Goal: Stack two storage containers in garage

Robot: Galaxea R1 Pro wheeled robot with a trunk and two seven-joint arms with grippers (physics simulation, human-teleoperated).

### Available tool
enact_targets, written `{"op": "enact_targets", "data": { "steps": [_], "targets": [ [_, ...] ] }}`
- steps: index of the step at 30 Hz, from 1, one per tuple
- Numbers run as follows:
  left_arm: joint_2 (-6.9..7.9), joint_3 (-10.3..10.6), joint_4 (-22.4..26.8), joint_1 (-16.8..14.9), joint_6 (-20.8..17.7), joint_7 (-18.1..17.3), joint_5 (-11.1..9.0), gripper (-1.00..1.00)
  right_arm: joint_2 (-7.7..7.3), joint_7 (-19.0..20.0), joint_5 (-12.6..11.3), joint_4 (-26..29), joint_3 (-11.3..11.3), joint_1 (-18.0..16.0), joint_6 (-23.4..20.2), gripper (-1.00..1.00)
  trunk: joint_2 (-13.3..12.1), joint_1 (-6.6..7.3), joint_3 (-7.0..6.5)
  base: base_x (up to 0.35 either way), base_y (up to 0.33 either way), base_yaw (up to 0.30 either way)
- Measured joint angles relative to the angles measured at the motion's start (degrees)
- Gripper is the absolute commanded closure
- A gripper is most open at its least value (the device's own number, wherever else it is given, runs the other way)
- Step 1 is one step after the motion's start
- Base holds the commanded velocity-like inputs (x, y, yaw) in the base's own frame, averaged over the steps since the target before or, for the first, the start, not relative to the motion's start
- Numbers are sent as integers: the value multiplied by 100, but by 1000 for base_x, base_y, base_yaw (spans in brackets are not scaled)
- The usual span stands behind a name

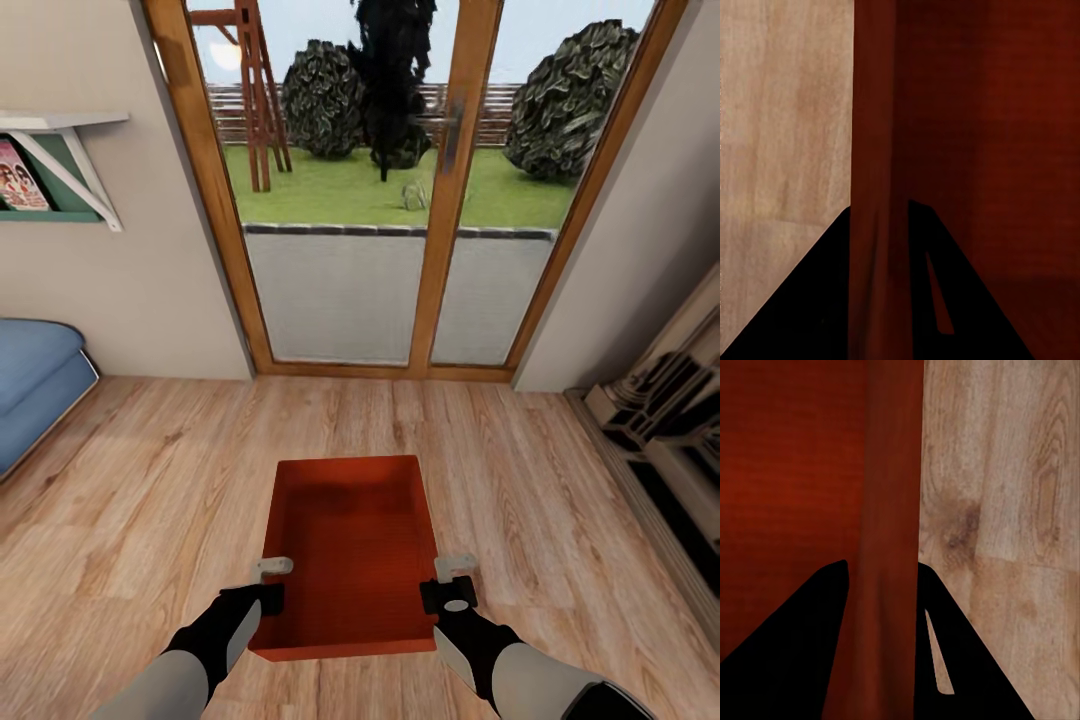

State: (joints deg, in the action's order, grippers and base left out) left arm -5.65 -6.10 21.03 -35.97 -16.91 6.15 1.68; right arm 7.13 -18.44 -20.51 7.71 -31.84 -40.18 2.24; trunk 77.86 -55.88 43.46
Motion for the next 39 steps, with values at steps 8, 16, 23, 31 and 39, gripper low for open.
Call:
{"op": "enact_targets", "data": {
  "steps": [8,16,23,31,39],
  "targets": [
    [0,-1,-1,0,0,0,0,100,0,1,-5,-1,-5,-1,-1,100,-321,176,-144,0,0,0],
    [0,0,1,0,1,0,3,100,0,0,-18,-4,-12,-1,7,100,-642,352,-287,0,0,0],
    [-1,4,9,-1,2,-2,14,100,0,-2,-58,-11,-37,0,31,100,-923,505,-413,0,0,0],
    [3,13,9,-1,2,-1,2,100,3,-2,-47,-9,-32,0,25,100,-1244,681,-557,0,0,0],
    [22,41,6,-1,2,-4,-25,100,25,-29,-32,-25,-22,-2,26,100,-1565,857,-701,0,0,0]
  ]
}}
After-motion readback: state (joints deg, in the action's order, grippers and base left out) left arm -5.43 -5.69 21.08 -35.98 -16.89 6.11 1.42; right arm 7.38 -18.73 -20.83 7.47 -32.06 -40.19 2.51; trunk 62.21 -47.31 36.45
